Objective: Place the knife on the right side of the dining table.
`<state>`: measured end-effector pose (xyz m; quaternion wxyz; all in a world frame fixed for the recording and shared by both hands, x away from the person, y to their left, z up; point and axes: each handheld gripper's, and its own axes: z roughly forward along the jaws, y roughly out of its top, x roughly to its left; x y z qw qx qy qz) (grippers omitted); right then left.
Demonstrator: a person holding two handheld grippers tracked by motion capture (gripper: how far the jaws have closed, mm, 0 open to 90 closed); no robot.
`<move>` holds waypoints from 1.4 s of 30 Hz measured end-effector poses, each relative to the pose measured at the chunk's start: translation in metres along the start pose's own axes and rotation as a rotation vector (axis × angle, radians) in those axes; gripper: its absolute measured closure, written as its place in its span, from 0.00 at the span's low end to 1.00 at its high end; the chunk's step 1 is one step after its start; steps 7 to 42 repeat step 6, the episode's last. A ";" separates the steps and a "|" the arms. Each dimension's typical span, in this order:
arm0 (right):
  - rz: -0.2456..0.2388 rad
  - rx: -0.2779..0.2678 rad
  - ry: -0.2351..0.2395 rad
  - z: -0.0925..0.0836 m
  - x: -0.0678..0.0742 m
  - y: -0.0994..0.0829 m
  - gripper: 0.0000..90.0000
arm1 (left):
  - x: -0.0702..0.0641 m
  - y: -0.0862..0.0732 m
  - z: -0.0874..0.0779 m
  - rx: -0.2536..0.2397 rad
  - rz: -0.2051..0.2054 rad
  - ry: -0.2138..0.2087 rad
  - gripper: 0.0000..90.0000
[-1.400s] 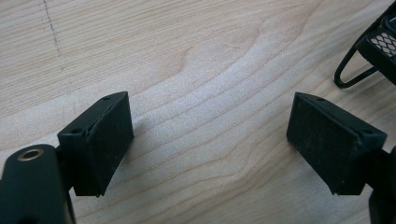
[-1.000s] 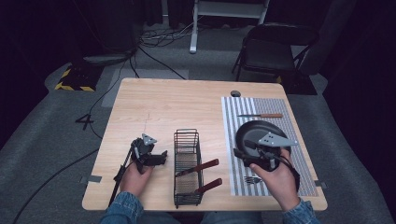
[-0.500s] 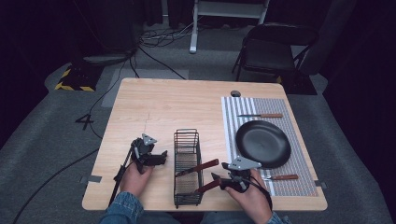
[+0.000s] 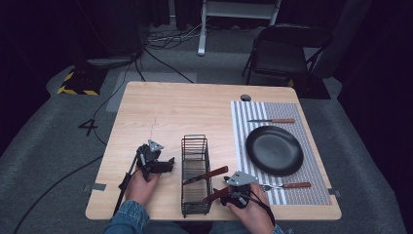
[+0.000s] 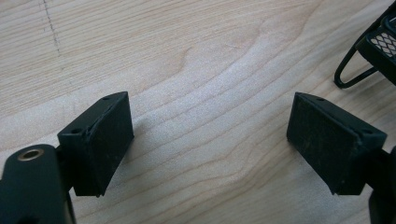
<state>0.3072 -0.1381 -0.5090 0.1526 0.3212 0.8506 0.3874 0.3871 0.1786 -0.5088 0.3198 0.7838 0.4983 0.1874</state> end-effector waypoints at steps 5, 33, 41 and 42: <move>0.000 0.001 -0.005 0.001 0.001 0.000 0.41 | 0.000 0.000 0.000 -0.001 -0.001 0.000 0.16; 0.000 0.001 -0.005 0.001 0.001 0.000 0.41 | 0.000 0.000 0.000 -0.002 -0.003 0.000 0.17; 0.000 0.001 -0.005 0.001 0.001 0.000 0.41 | 0.000 0.000 0.000 -0.002 -0.003 0.000 0.17; 0.000 0.001 -0.005 0.001 0.001 0.000 0.41 | 0.000 0.000 0.000 -0.002 -0.003 0.000 0.17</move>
